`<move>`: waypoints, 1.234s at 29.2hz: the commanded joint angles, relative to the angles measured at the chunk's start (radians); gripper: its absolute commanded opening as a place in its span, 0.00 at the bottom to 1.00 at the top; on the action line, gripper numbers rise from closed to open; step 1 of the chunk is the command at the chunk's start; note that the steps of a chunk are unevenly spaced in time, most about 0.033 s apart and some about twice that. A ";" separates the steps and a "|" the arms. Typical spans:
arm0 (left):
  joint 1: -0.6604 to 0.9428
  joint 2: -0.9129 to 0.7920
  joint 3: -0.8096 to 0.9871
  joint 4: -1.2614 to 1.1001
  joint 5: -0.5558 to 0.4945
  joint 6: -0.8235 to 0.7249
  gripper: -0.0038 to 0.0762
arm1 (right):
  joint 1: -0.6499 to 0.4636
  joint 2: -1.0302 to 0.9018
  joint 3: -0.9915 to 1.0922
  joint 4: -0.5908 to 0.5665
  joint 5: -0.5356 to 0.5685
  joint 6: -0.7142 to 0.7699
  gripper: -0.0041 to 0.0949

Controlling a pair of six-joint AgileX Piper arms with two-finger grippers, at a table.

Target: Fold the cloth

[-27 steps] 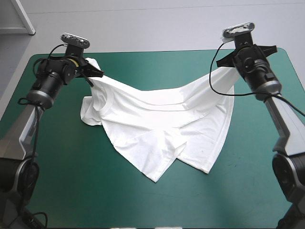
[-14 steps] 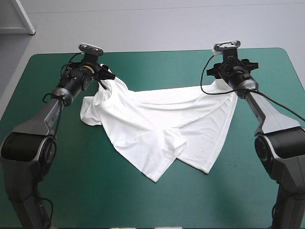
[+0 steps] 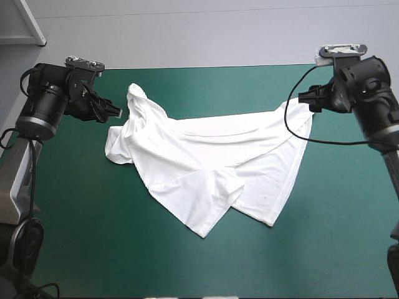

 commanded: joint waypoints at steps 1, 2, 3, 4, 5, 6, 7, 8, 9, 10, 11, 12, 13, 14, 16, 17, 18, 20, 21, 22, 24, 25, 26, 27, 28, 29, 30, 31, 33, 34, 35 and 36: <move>-0.001 -0.063 -0.002 0.021 0.068 -0.008 0.63 | 0.000 -0.119 0.060 0.149 -0.001 -0.067 0.74; -0.001 -0.068 0.016 0.021 0.068 -0.008 0.62 | 0.002 -0.143 0.094 0.192 -0.003 -0.077 0.74; -0.001 -0.071 0.035 0.021 0.066 -0.008 0.61 | 0.012 -0.164 0.129 0.224 -0.006 -0.079 0.74; -0.001 -0.073 0.055 0.021 0.066 -0.008 0.62 | 0.020 -0.179 0.160 0.236 -0.010 -0.079 0.74; 0.001 -0.073 0.079 0.021 0.066 -0.008 0.61 | 0.033 -0.198 0.199 0.236 -0.021 -0.079 0.74; 0.001 -0.073 0.107 0.021 0.054 -0.008 0.61 | 0.051 -0.216 0.247 0.234 -0.035 -0.079 0.74; 0.001 -0.073 0.166 0.017 0.010 -0.008 0.61 | 0.074 -0.237 0.314 0.238 -0.052 -0.072 0.74; 0.001 -0.073 0.207 0.010 -0.028 -0.008 0.61 | 0.087 -0.245 0.354 0.238 -0.057 -0.072 0.74; 0.001 -0.073 0.242 -0.002 -0.072 -0.008 0.61 | 0.100 -0.251 0.394 0.238 -0.061 -0.067 0.74; 0.001 -0.073 0.263 -0.010 -0.113 -0.008 0.61 | 0.110 -0.253 0.434 0.238 -0.070 -0.059 0.74; 0.001 -0.073 0.296 -0.014 -0.153 -0.010 0.62 | 0.121 -0.255 0.470 0.238 -0.081 -0.049 0.74; 0.001 -0.069 0.324 -0.017 -0.207 -0.015 0.62 | 0.132 -0.257 0.503 0.236 -0.091 -0.042 0.74; 0.001 -0.064 0.349 -0.018 -0.241 -0.020 0.62 | 0.139 -0.259 0.527 0.239 -0.101 -0.035 0.74; 0.001 -0.056 0.364 -0.018 -0.279 -0.024 0.62 | 0.149 -0.261 0.553 0.244 -0.113 -0.025 0.74; 0.001 -0.024 0.383 -0.014 -0.327 -0.030 0.62 | 0.159 -0.261 0.590 0.246 -0.127 -0.008 0.74; 0.001 -0.006 0.383 -0.013 -0.330 -0.038 0.62 | 0.166 -0.261 0.605 0.249 -0.128 -0.009 0.74; 0.001 0.023 0.383 -0.013 -0.339 -0.038 0.62 | 0.170 -0.261 0.617 0.249 -0.125 -0.008 0.74; 0.001 0.063 0.383 -0.013 -0.350 -0.040 0.62 | 0.180 -0.262 0.628 0.254 -0.124 -0.001 0.74; 0.001 0.092 0.383 -0.013 -0.360 -0.043 0.62 | 0.187 -0.264 0.630 0.254 -0.121 0.003 0.74; 0.001 0.112 0.383 -0.013 -0.370 -0.049 0.62 | 0.191 -0.264 0.630 0.254 -0.118 0.003 0.74; 0.001 0.157 0.383 0.000 -0.386 -0.065 0.61 | 0.200 -0.266 0.630 0.254 -0.117 0.011 0.74; 0.001 0.173 0.383 0.006 -0.389 -0.085 0.61 | 0.200 -0.266 0.630 0.256 -0.116 0.011 0.74; 0.001 0.194 0.383 0.010 -0.389 -0.100 0.61 | 0.200 -0.266 0.630 0.256 -0.114 0.011 0.74; 0.001 0.211 0.383 0.007 -0.389 -0.100 0.61 | 0.200 -0.266 0.630 0.256 -0.113 0.011 0.74; 0.001 0.219 0.383 0.007 -0.383 -0.100 0.61 | 0.200 -0.266 0.630 0.256 -0.118 0.011 0.74; 0.001 0.230 0.383 -0.005 -0.379 -0.100 0.61 | 0.200 -0.266 0.630 0.256 -0.120 0.011 0.74; 0.001 0.240 0.385 -0.015 -0.374 -0.100 0.61 | 0.200 -0.264 0.630 0.256 -0.125 0.011 0.74; 0.001 0.243 0.385 -0.023 -0.372 -0.100 0.58 | 0.200 -0.262 0.630 0.256 -0.128 0.011 0.74; 0.001 0.246 0.389 -0.050 -0.361 -0.095 0.46 | 0.200 -0.255 0.630 0.256 -0.130 0.006 0.74; 0.001 0.246 0.391 -0.052 -0.360 -0.095 0.38 | 0.200 -0.251 0.630 0.256 -0.132 0.001 0.74; 0.001 0.246 0.396 -0.052 -0.359 -0.095 0.30 | 0.200 -0.246 0.630 0.256 -0.132 -0.003 0.74; 0.001 0.246 0.400 -0.052 -0.359 -0.095 0.21 | 0.200 -0.240 0.630 0.256 -0.135 -0.008 0.74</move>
